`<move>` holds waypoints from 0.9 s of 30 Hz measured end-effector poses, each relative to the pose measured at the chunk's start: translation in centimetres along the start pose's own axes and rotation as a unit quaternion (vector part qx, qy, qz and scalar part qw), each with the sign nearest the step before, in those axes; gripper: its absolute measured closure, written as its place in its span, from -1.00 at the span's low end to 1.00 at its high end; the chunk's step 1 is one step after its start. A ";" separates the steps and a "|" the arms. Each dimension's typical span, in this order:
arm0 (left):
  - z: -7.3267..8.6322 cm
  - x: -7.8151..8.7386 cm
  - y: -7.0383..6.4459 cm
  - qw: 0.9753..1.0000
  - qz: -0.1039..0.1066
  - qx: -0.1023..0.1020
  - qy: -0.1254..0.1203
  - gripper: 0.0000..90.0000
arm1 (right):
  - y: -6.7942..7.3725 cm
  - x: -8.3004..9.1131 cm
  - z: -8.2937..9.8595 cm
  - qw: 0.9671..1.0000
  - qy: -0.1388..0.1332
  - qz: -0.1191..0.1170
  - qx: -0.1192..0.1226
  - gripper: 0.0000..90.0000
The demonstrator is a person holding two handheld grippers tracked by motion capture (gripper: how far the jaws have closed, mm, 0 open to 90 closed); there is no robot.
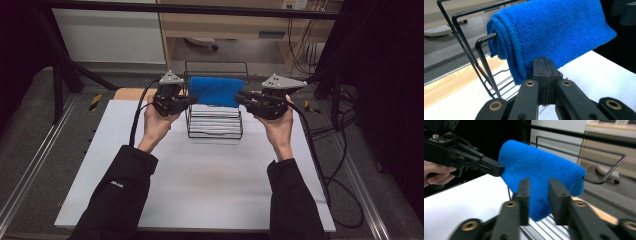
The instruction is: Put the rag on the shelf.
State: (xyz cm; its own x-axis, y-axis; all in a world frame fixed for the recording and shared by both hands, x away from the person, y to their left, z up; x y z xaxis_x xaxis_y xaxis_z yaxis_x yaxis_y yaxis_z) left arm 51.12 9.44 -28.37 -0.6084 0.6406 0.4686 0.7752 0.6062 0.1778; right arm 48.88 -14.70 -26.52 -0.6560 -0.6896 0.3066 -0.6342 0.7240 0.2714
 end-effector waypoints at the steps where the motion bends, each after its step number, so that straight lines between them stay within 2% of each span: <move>1: 0.1 0.0 0.1 1.000 -0.002 -0.002 0.002 0.99 | -0.1 -0.2 0.2 1.000 0.009 0.001 -0.002 0.84; 4: 0.5 -0.3 0.2 1.000 -0.003 0.001 0.001 0.99 | -0.3 -1.0 1.2 0.999 0.033 0.014 -0.007 0.97; 6: 0.7 -0.5 0.2 1.000 -0.001 0.004 0.001 0.99 | -0.8 -1.4 1.8 0.999 0.036 0.022 -0.011 0.99; 10: 1.1 -0.8 0.4 1.000 -0.002 0.008 -0.001 0.99 | -2.0 -1.9 2.3 0.999 0.031 0.041 -0.019 0.99; 15: 1.2 -0.5 0.5 1.000 0.000 0.011 -0.012 0.99 | -2.0 -1.7 2.3 0.999 0.020 0.038 -0.014 0.86; 20: 1.4 0.6 0.3 1.000 0.003 0.008 -0.013 0.85 | -1.3 -0.5 1.9 1.000 0.006 0.022 -0.013 0.47; 21: 1.6 0.8 0.3 1.000 0.005 0.009 -0.014 0.79 | -1.2 -0.2 1.9 1.000 0.005 0.023 -0.013 0.31; 27: 3.3 2.1 0.4 1.000 0.003 0.001 0.001 0.30 | -0.7 1.3 2.2 1.000 0.011 0.017 -0.022 -0.16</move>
State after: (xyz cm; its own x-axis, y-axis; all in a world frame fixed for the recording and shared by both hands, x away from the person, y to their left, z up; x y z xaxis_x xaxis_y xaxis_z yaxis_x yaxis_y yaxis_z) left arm 49.57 12.56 -30.19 -0.6037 0.6424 0.4721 0.7782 0.6035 0.1740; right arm 47.55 -16.13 -28.28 -0.6684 -0.6639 0.3355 -0.5925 0.7478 0.2995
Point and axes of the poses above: each handheld gripper's, and its own axes: x roughly backward along the jaws, z roughly out of its underside, y roughly to its left, the point moved 4 cm from there along -x, roughly forward along the jaws, and after that the axes turned 15 degrees about -x, right-handed, at the moved point
